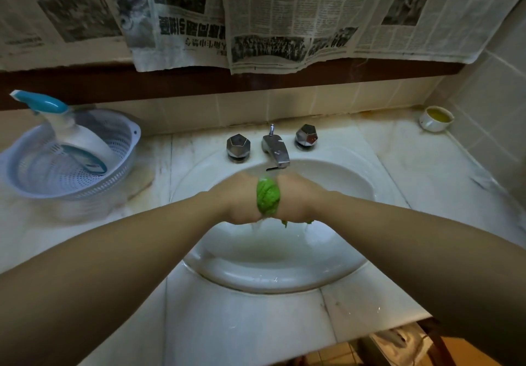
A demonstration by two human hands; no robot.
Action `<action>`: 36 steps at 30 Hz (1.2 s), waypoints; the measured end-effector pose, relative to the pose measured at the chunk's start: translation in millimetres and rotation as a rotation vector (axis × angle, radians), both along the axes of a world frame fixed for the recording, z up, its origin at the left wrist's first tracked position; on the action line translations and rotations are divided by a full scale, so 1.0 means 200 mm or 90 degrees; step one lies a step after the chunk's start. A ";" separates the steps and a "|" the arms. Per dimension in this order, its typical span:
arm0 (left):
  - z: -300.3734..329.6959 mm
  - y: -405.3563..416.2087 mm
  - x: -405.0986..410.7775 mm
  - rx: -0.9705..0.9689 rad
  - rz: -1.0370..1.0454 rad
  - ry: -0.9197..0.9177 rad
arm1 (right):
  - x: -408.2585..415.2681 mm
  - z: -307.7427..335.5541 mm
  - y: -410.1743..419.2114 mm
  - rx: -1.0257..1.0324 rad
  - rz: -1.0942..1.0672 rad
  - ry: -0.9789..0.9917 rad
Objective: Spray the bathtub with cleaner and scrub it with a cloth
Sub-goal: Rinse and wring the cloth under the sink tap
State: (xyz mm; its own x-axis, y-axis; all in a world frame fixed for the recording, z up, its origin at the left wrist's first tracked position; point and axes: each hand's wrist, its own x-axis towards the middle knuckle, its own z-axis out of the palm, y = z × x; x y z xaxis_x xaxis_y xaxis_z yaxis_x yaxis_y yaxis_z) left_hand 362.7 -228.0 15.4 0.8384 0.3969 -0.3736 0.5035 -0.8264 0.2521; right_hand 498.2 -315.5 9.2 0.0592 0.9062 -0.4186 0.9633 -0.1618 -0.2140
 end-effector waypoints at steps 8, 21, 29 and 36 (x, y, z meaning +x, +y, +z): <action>0.01 0.02 -0.06 -0.357 0.125 -0.182 | 0.17 0.03 -0.08 0.050 -0.120 0.400; 0.15 -0.13 -0.13 -0.254 0.170 -0.371 | 0.13 0.12 -0.16 0.235 -0.135 0.406; 0.31 -0.08 -0.40 -0.117 0.284 -0.408 | -0.07 0.33 -0.05 0.293 -0.064 0.356; 0.46 0.03 -0.70 -0.105 0.286 -0.287 | -0.34 0.53 0.05 0.380 -0.005 0.306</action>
State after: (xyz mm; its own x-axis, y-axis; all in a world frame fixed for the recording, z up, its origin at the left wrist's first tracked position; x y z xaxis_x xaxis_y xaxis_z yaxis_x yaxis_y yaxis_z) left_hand 222.9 -221.8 107.0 0.6928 0.7125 -0.1110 0.6065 -0.4925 0.6242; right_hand 430.0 -304.6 114.3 0.0024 0.9870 0.1607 0.7412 0.1061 -0.6628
